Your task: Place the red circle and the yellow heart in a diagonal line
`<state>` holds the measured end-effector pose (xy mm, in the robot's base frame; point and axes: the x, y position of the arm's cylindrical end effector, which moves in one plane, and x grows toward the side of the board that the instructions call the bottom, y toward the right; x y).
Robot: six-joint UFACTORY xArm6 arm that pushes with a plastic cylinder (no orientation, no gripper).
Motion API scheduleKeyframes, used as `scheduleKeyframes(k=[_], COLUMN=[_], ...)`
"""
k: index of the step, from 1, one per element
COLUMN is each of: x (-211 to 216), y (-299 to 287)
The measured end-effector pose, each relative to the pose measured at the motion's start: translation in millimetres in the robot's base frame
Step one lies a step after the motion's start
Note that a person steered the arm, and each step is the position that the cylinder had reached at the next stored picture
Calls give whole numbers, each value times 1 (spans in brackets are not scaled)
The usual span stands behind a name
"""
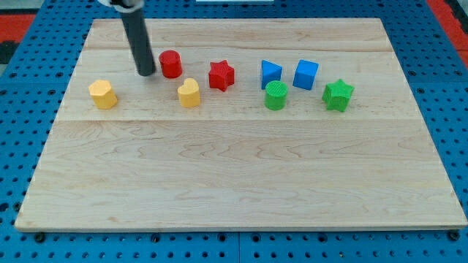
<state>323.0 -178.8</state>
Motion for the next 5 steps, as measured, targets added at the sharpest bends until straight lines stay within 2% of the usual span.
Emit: scheduleKeyframes(k=[1,2,4,5], x=[-53,-51,-6,-71], y=[15,74,64,97])
